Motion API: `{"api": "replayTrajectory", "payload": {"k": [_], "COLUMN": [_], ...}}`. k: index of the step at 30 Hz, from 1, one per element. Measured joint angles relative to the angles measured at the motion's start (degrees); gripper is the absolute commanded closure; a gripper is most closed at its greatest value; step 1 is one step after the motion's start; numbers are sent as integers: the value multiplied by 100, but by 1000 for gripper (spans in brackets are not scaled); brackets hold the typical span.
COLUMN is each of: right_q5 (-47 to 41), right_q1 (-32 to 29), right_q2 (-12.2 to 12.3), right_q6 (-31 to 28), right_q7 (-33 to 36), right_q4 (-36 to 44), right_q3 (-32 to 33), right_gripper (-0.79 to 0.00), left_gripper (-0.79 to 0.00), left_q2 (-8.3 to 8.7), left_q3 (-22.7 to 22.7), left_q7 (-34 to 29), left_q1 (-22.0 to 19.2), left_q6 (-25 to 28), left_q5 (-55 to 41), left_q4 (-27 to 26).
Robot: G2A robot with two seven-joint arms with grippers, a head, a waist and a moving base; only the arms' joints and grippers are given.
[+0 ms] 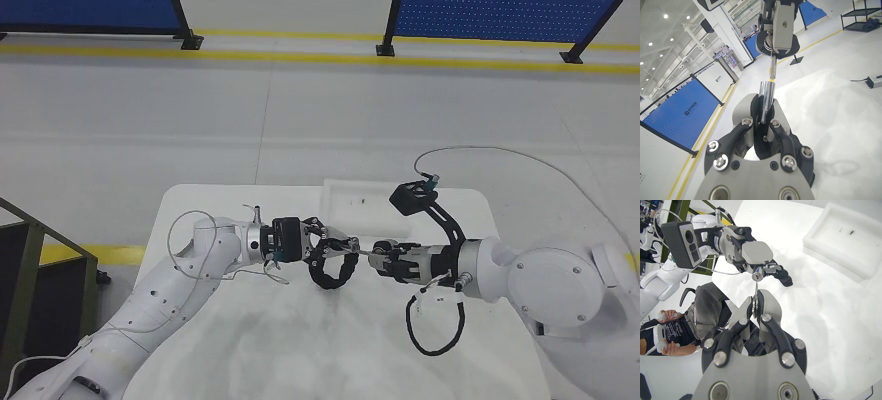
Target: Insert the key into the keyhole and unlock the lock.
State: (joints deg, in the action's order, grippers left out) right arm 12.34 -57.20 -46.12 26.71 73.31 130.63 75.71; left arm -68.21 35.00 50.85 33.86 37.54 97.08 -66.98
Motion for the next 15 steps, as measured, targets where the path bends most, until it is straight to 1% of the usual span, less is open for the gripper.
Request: {"api": "replayTrajectory", "payload": {"k": [15], "right_q5": [251], "right_q1": [119], "right_q2": [39], "right_q6": [61], "right_q7": [111], "right_q4": [45], "right_q3": [-184], "right_gripper": [0], "left_gripper": [0], "left_q2": [-80], "left_q3": [25], "left_q7": [-27], "left_q1": [6], "left_q6": [121], "left_q5": [117], "left_q4": [35]}}
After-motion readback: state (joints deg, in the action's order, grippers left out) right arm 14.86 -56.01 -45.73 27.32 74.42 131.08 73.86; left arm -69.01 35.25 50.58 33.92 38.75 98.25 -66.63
